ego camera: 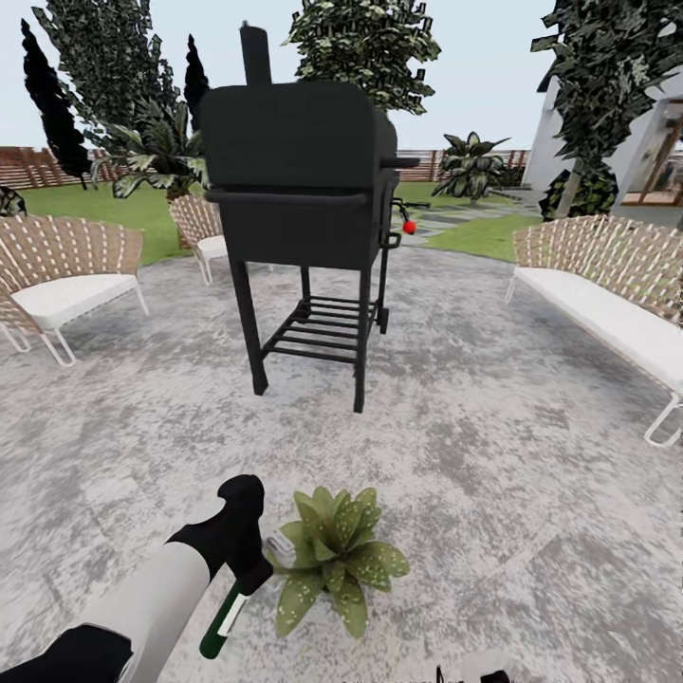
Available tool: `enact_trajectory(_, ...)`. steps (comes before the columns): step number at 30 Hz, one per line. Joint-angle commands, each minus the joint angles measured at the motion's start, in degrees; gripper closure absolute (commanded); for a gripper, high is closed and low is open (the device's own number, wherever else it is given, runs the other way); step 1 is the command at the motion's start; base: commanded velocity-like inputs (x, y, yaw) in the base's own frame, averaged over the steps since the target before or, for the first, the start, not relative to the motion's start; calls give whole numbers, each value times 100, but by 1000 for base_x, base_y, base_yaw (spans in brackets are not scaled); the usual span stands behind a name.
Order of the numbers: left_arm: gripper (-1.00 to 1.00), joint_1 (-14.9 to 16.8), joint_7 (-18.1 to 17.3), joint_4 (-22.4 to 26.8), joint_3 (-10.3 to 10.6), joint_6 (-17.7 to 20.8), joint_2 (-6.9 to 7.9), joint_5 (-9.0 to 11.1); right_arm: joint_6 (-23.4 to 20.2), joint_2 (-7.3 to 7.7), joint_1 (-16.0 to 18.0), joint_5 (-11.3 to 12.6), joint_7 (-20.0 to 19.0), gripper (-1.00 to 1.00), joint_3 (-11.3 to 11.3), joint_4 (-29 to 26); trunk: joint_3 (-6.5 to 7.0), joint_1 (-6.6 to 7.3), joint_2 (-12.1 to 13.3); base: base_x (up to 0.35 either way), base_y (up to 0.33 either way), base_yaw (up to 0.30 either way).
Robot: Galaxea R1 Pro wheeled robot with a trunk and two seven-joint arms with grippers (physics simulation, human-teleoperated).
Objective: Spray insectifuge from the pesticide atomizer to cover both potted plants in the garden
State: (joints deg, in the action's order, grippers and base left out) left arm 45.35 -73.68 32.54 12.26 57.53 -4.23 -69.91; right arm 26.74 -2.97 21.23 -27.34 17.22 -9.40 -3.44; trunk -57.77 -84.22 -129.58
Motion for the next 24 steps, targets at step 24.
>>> enact_trajectory(24,100,-8,-59,4,9,53,-34,-32,15,-2,2,-61,44,-100,-53,-8,23,1,-2,-20,207,-179)
